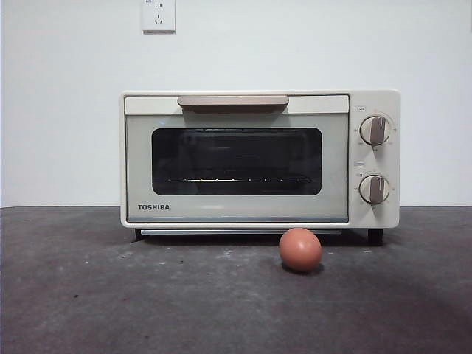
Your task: Eggoven
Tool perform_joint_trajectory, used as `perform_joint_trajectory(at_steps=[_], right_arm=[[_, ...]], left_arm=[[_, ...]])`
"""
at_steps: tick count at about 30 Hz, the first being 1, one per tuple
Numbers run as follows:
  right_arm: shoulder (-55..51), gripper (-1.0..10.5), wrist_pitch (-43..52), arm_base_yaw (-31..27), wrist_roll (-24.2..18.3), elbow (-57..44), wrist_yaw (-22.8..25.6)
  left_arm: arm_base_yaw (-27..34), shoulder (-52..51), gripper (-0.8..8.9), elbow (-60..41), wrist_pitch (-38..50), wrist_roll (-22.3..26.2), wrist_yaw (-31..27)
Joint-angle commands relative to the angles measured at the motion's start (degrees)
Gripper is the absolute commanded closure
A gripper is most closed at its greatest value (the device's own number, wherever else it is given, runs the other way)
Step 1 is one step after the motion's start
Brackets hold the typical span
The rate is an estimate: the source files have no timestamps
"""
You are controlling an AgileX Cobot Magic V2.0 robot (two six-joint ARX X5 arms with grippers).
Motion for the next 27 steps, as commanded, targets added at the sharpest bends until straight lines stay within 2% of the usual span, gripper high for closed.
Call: perform_joint_trajectory(at_steps=[1,5,10,15,20,25,27], right_arm=[[4.28,9.4,-2.75,0.44,-0.26,5.81,-1.64],[12.09,9.4,-10.1,1.53,-3.61,14.23,-7.19],[21.55,9.4,-22.99,3.89,-11.56,24.02,-13.29],[28.72,9.4,-34.07,8.33,-18.12,31.39,-14.99],[31.87,9.4,-38.49,13.11,-20.04,33.4,-14.84],[32.63,9.4,-37.81,16.0,-20.0,33.38,-14.64],[32.63,8.7,-37.05,16.28,-19.67,33.38,-14.62]], left_arm=[[0.13,3.65,8.06,4.94,-0.76,1.84,3.87],[0.09,9.79,8.06,12.44,-5.22,5.75,9.33],[-2.34,16.83,8.06,20.94,-11.45,10.91,13.31],[-8.28,22.14,8.06,27.17,-17.97,14.95,14.29],[-12.98,24.81,8.06,28.87,-20.39,16.31,14.27],[-14.29,25.97,8.06,28.87,-21.31,16.46,14.25],[-14.29,26.01,8.06,28.87,-21.27,16.48,14.25]])
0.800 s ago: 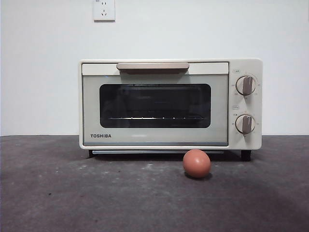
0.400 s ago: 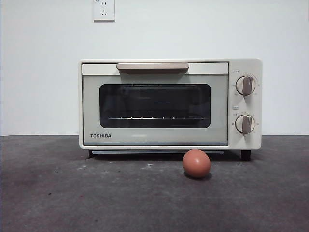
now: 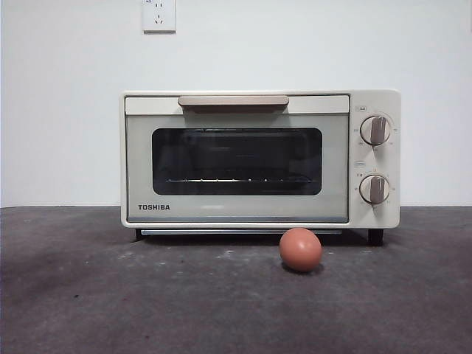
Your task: Eggoven
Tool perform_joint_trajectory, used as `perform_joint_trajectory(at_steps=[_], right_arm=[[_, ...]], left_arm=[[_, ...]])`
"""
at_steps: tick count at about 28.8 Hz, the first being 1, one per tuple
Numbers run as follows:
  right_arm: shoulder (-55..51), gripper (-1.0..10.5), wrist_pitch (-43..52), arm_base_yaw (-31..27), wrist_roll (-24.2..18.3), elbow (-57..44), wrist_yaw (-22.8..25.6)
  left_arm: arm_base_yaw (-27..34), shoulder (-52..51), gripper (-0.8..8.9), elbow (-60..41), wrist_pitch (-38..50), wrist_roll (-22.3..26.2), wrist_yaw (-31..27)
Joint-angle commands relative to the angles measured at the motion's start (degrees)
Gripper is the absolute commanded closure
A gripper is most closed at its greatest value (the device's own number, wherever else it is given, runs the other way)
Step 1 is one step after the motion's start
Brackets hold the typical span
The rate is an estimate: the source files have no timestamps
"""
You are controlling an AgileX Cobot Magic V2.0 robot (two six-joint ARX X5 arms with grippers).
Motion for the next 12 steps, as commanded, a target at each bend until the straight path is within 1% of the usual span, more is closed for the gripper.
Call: perform_joint_trajectory(at_steps=[1,3,4,5,9,12], right_arm=[[0.24,8.0,1.7,0.46,0.15,0.85,0.13],[0.24,6.6,2.95,0.46,2.25,0.85,0.77],[0.28,6.1,3.67,0.46,3.67,0.85,1.31],[0.55,5.9,4.15,0.46,4.59,0.85,1.38],[2.54,5.9,4.92,0.46,6.73,0.85,1.36],[5.31,5.9,6.23,1.03,7.61,0.85,1.36]], left_arm=[[-0.22,0.28,8.06,1.16,0.57,1.18,0.11],[-0.22,0.28,8.06,1.16,0.57,1.18,0.11],[-0.22,0.28,8.06,1.16,0.57,1.18,0.11],[-0.22,0.28,8.06,1.16,0.57,1.18,0.11],[-0.22,0.28,8.06,1.16,0.61,1.16,0.11],[-0.22,0.28,8.06,1.16,0.63,1.16,0.11]])
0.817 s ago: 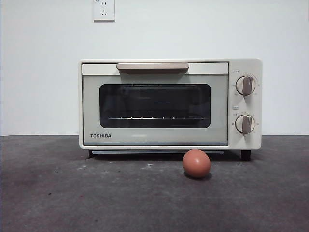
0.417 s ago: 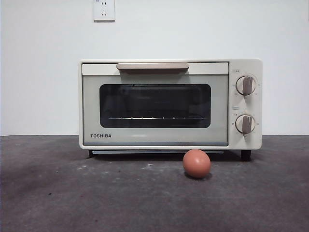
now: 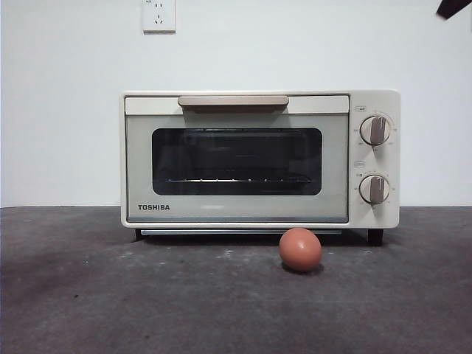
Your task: Eggoven
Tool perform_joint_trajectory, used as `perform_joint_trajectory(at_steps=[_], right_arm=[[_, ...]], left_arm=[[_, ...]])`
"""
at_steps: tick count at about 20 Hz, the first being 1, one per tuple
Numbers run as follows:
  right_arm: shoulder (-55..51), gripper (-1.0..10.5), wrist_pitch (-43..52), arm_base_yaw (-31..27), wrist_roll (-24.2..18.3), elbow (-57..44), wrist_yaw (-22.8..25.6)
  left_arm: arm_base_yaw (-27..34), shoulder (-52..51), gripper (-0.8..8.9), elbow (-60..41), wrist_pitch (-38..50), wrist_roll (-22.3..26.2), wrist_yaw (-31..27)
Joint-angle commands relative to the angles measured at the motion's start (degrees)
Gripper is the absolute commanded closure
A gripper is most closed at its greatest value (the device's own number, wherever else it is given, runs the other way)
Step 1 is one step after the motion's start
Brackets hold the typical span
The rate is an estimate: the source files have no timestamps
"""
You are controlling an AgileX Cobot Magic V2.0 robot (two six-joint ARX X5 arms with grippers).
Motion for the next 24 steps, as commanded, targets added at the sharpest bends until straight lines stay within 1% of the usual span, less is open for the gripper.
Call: perform_joint_trajectory(at_steps=[1,6,10,13,17,21,24], right_arm=[[3.37,5.9,2.23,1.29,2.6,0.85,0.0],[10.47,5.9,8.7,5.14,6.86,0.85,0.96],[17.31,5.9,14.25,8.02,9.29,0.87,4.7],[23.19,5.9,18.34,9.68,11.96,0.87,6.27],[33.18,5.9,26.4,12.07,15.67,0.87,8.96],[41.03,5.9,31.34,13.6,17.27,0.87,11.52],[45.11,5.9,34.73,14.4,17.92,0.87,12.13]], left_arm=[[-0.13,0.26,8.06,1.16,0.59,1.14,0.11],[-0.13,0.26,8.06,1.16,0.68,1.14,0.11],[-0.13,0.26,8.06,1.16,0.66,1.14,0.11],[-0.13,0.26,8.06,1.16,0.66,1.14,0.11],[-0.13,0.26,8.06,1.16,0.68,1.16,0.11],[-0.13,0.26,8.06,1.16,0.68,1.31,0.11],[-0.13,0.26,8.06,1.16,0.68,1.31,0.11]])
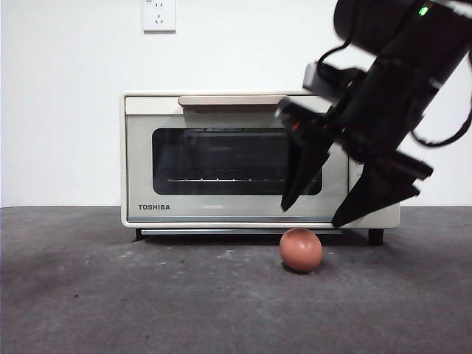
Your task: Eggoven
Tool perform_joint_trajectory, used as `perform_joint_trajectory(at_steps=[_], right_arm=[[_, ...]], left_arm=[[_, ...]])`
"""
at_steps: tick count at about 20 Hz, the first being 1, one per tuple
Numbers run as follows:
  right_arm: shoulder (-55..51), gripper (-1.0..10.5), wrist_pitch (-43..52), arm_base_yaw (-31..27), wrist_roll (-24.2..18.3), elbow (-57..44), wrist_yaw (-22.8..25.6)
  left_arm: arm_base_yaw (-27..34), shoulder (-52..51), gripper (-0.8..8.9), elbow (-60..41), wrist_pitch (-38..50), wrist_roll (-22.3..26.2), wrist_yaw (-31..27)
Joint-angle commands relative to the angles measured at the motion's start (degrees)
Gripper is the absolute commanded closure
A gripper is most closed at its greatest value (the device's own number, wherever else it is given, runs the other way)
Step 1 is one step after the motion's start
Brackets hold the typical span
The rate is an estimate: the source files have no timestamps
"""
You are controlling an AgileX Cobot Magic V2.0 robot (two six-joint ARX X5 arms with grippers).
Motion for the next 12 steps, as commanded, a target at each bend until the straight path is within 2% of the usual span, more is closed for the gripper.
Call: perform_joint_trajectory(at_steps=[1,12], right_arm=[[3.19,5.9,2.45,0.9,1.33,0.87,0.26],[11.56,6.1,5.86,1.25,2.14,2.29,2.16]], left_arm=[[-0.13,0.28,8.06,1.16,0.59,1.05,0.11],[-0.13,0.68,8.06,1.16,0.61,1.05,0.09]])
